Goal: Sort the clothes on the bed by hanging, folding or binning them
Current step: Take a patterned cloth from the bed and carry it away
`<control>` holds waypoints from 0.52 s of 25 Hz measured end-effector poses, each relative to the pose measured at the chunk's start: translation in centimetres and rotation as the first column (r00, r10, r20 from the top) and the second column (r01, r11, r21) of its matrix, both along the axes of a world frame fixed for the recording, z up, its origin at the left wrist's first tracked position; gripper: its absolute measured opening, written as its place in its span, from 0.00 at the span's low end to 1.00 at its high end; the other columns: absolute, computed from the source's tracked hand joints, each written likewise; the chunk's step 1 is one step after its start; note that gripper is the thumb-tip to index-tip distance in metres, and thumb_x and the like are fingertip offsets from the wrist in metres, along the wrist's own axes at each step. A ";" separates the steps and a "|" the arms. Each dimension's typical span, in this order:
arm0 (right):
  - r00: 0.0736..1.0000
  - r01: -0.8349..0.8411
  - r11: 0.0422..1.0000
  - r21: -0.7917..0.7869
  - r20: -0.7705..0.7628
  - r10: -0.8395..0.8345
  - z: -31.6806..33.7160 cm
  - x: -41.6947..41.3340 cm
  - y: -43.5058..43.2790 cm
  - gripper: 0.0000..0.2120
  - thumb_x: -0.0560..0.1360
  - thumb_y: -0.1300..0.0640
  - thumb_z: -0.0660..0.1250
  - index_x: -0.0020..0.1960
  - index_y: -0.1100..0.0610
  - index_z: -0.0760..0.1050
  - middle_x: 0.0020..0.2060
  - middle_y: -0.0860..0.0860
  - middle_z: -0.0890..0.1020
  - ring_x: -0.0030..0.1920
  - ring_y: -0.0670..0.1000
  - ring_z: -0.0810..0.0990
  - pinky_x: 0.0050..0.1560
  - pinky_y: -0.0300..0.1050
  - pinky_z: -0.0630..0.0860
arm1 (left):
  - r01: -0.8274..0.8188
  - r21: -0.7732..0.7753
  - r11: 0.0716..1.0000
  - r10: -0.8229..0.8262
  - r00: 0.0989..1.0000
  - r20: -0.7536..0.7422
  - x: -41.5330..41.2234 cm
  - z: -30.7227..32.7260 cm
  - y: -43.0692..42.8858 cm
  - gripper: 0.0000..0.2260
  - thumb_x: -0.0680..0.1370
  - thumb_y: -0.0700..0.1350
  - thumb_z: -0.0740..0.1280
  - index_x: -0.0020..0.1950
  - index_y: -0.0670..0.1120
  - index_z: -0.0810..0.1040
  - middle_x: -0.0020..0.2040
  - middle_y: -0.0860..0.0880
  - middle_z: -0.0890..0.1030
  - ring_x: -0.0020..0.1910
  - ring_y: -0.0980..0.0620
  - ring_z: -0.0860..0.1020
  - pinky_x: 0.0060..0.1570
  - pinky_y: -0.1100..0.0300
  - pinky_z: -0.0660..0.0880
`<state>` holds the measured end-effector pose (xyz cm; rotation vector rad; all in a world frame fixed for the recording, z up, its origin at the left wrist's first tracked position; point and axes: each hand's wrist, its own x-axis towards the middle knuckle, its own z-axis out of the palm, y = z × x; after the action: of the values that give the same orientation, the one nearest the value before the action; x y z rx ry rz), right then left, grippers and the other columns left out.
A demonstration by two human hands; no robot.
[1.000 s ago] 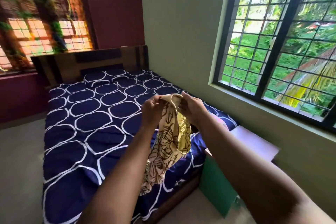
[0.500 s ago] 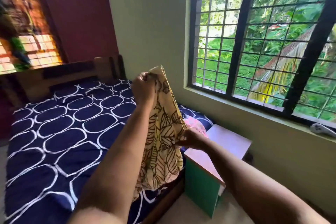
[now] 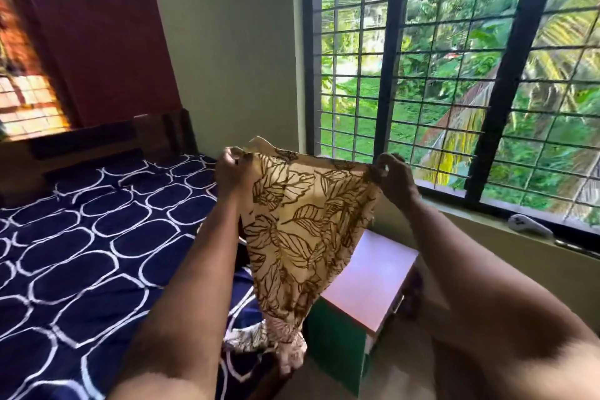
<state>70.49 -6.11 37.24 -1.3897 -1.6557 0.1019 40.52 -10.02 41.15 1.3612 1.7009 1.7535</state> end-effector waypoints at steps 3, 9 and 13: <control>0.986 0.054 0.998 -0.016 -0.159 -0.056 1.9 1.0 -0.6 0.11 0.76 0.61 0.68 0.54 0.67 0.74 0.43 0.53 0.76 0.44 0.50 0.74 0.35 0.37 0.62 | 0.169 0.024 0.985 -0.165 0.980 -0.113 1.0 -0.1 0.7 0.16 0.80 0.42 0.63 0.67 0.43 0.69 0.54 0.49 0.76 0.41 0.56 0.74 0.30 0.78 0.67; 0.941 -0.277 0.956 -0.095 -0.229 0.250 5.0 1.3 -2.5 0.05 0.77 0.59 0.67 0.43 0.57 0.71 0.36 0.48 0.75 0.35 0.45 0.73 0.32 0.34 0.71 | 0.247 -0.101 0.964 -0.263 0.942 -0.207 1.5 -0.9 3.0 0.16 0.78 0.34 0.58 0.61 0.47 0.76 0.48 0.44 0.81 0.29 0.62 0.73 0.27 0.70 0.67; 0.778 -0.503 0.864 0.019 -0.426 0.462 7.1 0.3 -3.6 0.07 0.71 0.53 0.73 0.39 0.49 0.74 0.36 0.49 0.76 0.37 0.48 0.74 0.36 0.41 0.71 | 0.293 -0.441 0.848 -0.475 0.789 -0.390 3.3 -0.9 2.1 0.30 0.75 0.41 0.70 0.74 0.48 0.63 0.69 0.39 0.68 0.63 0.47 0.70 0.59 0.61 0.69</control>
<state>70.78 -9.70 44.36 -0.8869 -1.6083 0.7407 43.82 -7.96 40.27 1.9113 1.6891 0.8521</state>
